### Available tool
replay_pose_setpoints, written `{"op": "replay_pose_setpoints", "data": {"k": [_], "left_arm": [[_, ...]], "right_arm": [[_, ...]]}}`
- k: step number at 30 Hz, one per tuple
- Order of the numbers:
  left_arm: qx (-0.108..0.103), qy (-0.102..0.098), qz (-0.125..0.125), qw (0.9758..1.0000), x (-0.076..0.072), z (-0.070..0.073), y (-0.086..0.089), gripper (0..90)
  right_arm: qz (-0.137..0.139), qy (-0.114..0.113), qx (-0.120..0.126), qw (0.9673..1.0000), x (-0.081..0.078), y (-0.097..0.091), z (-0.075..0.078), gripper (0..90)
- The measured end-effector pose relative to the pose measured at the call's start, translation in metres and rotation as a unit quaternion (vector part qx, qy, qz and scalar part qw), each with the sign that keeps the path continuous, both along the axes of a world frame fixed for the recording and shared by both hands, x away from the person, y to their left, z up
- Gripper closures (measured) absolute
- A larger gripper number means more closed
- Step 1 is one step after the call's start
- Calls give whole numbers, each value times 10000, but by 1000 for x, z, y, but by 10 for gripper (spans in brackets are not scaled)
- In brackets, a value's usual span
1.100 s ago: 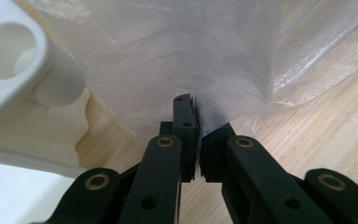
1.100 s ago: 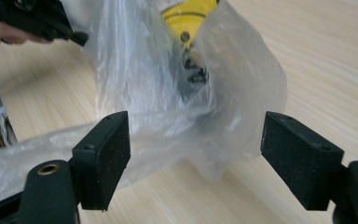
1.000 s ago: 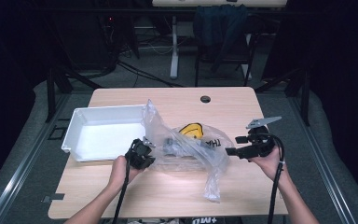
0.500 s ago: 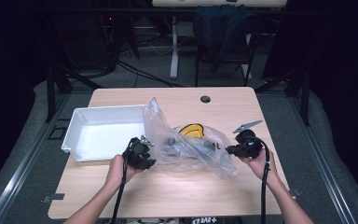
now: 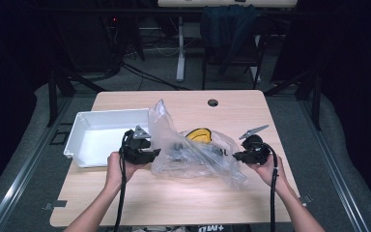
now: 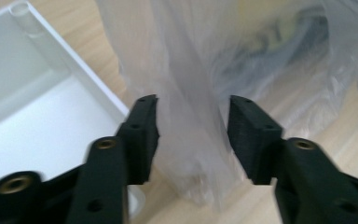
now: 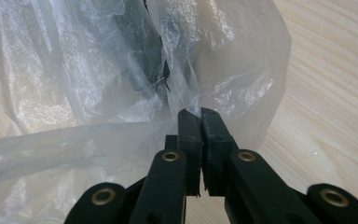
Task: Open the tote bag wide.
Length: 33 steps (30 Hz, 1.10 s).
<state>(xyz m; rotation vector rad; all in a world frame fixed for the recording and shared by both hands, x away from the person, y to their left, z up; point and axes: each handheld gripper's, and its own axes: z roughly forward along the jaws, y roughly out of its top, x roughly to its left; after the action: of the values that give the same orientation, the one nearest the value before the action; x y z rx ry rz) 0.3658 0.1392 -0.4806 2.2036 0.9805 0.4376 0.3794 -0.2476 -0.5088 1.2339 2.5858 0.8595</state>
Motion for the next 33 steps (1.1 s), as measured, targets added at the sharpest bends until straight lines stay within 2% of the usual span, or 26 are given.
{"op": "replay_pose_setpoints", "data": {"k": [1, 4, 5, 6, 9, 15, 17, 20, 22, 28, 29, 33], "left_arm": [[-44, -30, -2, 10000, 1, -2, -2, 722], [142, 96, -133, 9998, 2, -13, -6, 857], [142, 96, -133, 9998, 2, -13, -6, 875], [223, 197, -185, 9994, 2, -18, -6, 885], [386, 315, -236, 9985, 0, -24, -5, 894], [572, 525, -305, 9965, -1, -32, 0, 899], [611, 546, -331, 9961, -1, -34, 1, 899], [732, 643, -352, 9946, -1, -37, 0, 900], [751, 654, -348, 9944, -1, -39, 0, 900], [1004, 777, -396, 9911, -2, -46, -3, 900], [1036, 807, -391, 9906, -2, -49, -4, 900], [1095, 860, -414, 9894, -2, -51, -5, 900]], "right_arm": [[36, -16, -65, 10000, 0, 0, 1, 879], [-4, -83, -79, 9999, -1, 0, 1, 880], [-4, -83, -79, 9999, -1, 0, 1, 880], [-50, -111, -96, 9999, -1, 0, 0, 881], [-58, -129, -227, 9996, 1, -1, -2, 882], [-133, -262, -362, 9989, 4, -2, -4, 884], [-169, -341, -403, 9985, 5, -2, -4, 885], [-190, -344, -538, 9978, 9, 0, -6, 886], [-197, -339, -529, 9978, 10, 0, -6, 886], [-264, -650, -676, 9952, 16, 1, -3, 889], [-303, -770, -724, 9939, 18, 3, 0, 890], [-332, -900, -706, 9929, 23, 4, 5, 890]]}}
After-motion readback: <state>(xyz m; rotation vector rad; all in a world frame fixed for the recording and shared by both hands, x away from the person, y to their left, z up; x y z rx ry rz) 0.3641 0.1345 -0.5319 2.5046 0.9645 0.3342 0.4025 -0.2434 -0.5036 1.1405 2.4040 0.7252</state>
